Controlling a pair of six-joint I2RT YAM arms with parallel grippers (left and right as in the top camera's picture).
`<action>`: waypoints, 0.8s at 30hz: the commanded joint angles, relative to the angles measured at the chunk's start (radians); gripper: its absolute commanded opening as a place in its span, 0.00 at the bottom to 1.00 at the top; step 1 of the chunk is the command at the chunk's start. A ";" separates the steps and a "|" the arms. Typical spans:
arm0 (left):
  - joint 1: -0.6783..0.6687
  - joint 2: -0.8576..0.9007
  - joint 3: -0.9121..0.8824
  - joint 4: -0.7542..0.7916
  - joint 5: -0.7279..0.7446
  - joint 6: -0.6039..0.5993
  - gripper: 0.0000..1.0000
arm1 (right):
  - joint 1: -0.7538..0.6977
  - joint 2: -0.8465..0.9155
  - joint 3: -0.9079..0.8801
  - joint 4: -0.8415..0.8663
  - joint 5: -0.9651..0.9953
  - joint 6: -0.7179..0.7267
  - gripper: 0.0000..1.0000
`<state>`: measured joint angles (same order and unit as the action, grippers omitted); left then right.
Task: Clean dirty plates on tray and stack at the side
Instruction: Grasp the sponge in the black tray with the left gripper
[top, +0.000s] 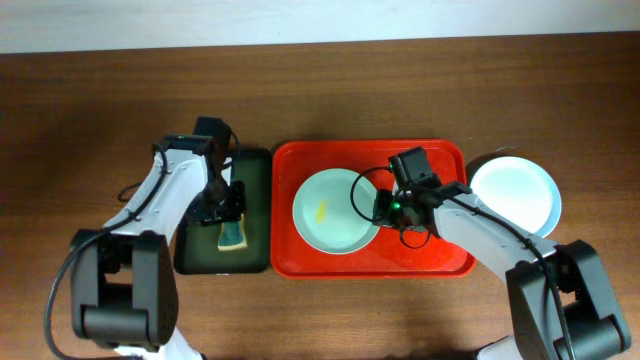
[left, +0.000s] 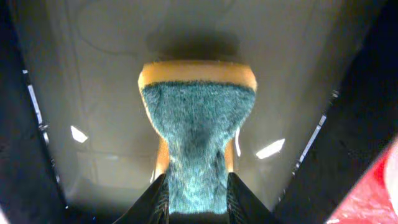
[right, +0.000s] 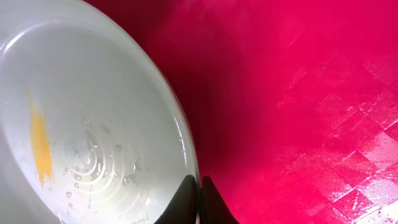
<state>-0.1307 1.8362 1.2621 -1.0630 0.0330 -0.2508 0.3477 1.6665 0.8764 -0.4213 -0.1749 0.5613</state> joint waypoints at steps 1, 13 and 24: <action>0.000 0.048 -0.018 0.005 -0.014 -0.010 0.27 | 0.006 0.009 -0.010 -0.001 0.006 -0.003 0.05; 0.000 0.055 -0.113 0.121 -0.014 -0.009 0.17 | 0.006 0.009 -0.010 -0.001 -0.003 -0.003 0.13; 0.002 -0.012 0.069 0.066 -0.014 0.066 0.00 | 0.006 0.009 -0.010 -0.050 -0.051 -0.003 0.04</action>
<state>-0.1307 1.8790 1.2495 -0.9775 0.0257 -0.2085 0.3477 1.6665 0.8764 -0.4671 -0.2157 0.5629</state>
